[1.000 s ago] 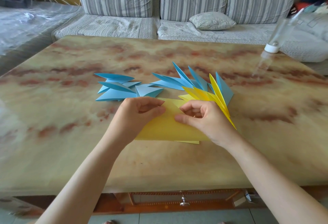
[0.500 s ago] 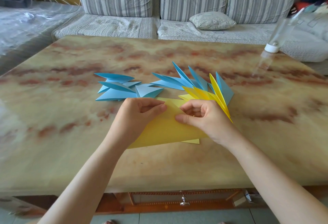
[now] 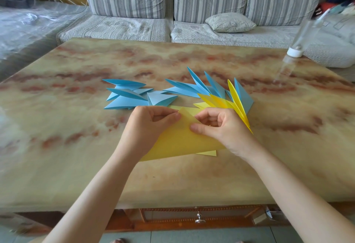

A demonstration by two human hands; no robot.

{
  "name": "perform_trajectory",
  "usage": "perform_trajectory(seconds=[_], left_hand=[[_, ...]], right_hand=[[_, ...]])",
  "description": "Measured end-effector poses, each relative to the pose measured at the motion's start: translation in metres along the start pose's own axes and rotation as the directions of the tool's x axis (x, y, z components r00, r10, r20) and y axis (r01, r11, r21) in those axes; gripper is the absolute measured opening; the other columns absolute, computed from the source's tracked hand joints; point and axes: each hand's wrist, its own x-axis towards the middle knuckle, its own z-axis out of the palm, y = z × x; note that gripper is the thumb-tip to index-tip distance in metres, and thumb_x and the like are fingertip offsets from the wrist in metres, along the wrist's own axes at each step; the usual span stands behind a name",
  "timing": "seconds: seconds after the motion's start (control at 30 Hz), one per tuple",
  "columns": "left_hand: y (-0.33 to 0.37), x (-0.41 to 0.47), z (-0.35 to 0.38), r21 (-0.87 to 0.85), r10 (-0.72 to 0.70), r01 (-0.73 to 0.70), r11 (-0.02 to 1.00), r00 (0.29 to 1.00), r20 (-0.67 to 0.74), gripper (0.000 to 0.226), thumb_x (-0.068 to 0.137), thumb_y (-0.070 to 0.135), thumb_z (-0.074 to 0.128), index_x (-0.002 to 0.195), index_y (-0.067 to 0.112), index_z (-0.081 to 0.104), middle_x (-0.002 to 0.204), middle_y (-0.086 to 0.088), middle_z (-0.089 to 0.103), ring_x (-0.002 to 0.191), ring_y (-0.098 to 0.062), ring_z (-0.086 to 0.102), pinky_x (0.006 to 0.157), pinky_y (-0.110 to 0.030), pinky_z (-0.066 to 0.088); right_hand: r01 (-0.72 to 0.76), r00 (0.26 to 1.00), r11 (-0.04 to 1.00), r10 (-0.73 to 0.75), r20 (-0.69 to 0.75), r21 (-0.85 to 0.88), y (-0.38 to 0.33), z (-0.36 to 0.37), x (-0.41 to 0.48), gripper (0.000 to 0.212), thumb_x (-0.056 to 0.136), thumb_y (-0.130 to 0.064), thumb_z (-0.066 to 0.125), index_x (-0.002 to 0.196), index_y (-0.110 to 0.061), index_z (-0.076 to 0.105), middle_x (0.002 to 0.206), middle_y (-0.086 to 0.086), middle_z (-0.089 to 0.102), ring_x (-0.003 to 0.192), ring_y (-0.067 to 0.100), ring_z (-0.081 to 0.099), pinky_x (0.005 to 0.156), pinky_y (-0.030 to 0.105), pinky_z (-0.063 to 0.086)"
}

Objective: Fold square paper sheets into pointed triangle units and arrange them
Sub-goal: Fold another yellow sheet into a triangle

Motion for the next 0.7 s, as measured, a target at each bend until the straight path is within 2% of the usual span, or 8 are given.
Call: perform_trajectory(seconds=[0.1,0.17,0.23,0.33,0.4,0.5,0.6,0.7], left_hand=[[-0.001,0.000,0.002,0.003,0.004,-0.004,1.000,0.998,-0.058,0.005,0.080,0.033,0.073,0.077,0.037,0.073,0.062,0.027,0.065,0.058,0.011,0.055,0.053,-0.004,0.038],[-0.001,0.000,0.004,-0.010,0.015,-0.017,1.000,0.992,-0.128,0.012,0.082,0.032,0.072,0.073,0.039,0.070,0.064,0.029,0.065,0.062,0.013,0.056,0.056,-0.003,0.039],[-0.001,0.000,0.005,-0.020,0.021,-0.026,0.999,0.977,-0.210,0.018,0.084,0.029,0.070,0.071,0.041,0.067,0.060,0.035,0.062,0.062,0.016,0.055,0.056,-0.002,0.038],[0.001,-0.001,0.007,-0.030,0.052,-0.065,0.997,0.943,-0.329,0.020,0.086,0.026,0.068,0.073,0.040,0.066,0.056,0.038,0.058,0.062,0.017,0.056,0.058,-0.002,0.038],[0.003,-0.001,0.007,-0.066,0.070,-0.102,0.993,0.922,-0.381,0.020,0.087,0.023,0.068,0.074,0.039,0.066,0.058,0.038,0.059,0.063,0.017,0.057,0.060,-0.002,0.039],[0.005,-0.002,0.009,-0.128,0.068,-0.137,0.982,0.895,-0.440,0.013,0.087,0.022,0.068,0.079,0.032,0.071,0.062,0.037,0.062,0.064,0.015,0.059,0.064,-0.004,0.041],[0.006,-0.003,0.011,-0.234,0.015,-0.144,0.962,0.879,-0.477,0.011,0.087,0.022,0.068,0.080,0.030,0.072,0.069,0.031,0.067,0.067,0.012,0.060,0.069,-0.008,0.046],[0.009,-0.005,0.016,-0.306,-0.015,-0.153,0.940,0.875,-0.484,0.018,0.087,0.021,0.068,0.076,0.035,0.069,0.069,0.029,0.068,0.069,0.011,0.062,0.070,-0.009,0.047]], right_hand=[[0.016,0.999,0.999,-0.017,-0.027,-0.038,0.003,0.002,0.000,0.015,0.078,-0.012,0.076,0.085,-0.024,0.070,0.080,-0.011,0.069,0.077,0.002,0.061,0.074,0.015,0.048],[0.126,0.978,0.968,-0.158,-0.136,-0.217,0.006,0.003,0.001,0.020,0.079,-0.017,0.077,0.097,-0.022,0.068,0.093,-0.012,0.068,0.090,-0.001,0.060,0.084,0.011,0.043],[0.283,0.864,0.817,-0.444,-0.236,-0.501,0.008,0.005,0.002,0.025,0.081,-0.022,0.075,0.103,-0.015,0.068,0.105,-0.007,0.065,0.104,0.005,0.057,0.095,0.016,0.039],[0.391,0.701,0.689,-0.653,-0.288,-0.610,0.005,0.017,-0.001,0.017,0.084,-0.026,0.072,0.086,-0.010,0.069,0.089,-0.003,0.063,0.085,0.014,0.056,0.082,0.024,0.043],[0.358,0.757,0.796,-0.553,-0.348,-0.487,-0.001,0.028,-0.006,0.030,0.083,-0.037,0.071,0.069,-0.012,0.063,0.070,-0.007,0.056,0.066,0.009,0.050,0.065,0.019,0.040],[0.028,0.923,0.998,-0.051,-0.381,-0.064,-0.006,0.039,-0.008,0.066,0.069,-0.062,0.067,0.058,0.001,0.049,0.055,0.008,0.046,0.054,0.013,0.041,0.058,0.023,0.035],[-0.262,0.909,0.937,0.321,-0.267,0.233,-0.007,0.042,-0.005,0.071,0.058,-0.068,0.064,0.075,0.000,0.056,0.068,0.007,0.056,0.057,0.015,0.053,0.057,0.027,0.048],[-0.333,0.904,0.816,0.418,-0.085,0.473,-0.008,0.044,-0.003,0.053,0.060,-0.060,0.066,0.096,-0.021,0.066,0.098,0.003,0.071,0.083,0.018,0.069,0.086,0.038,0.057]])
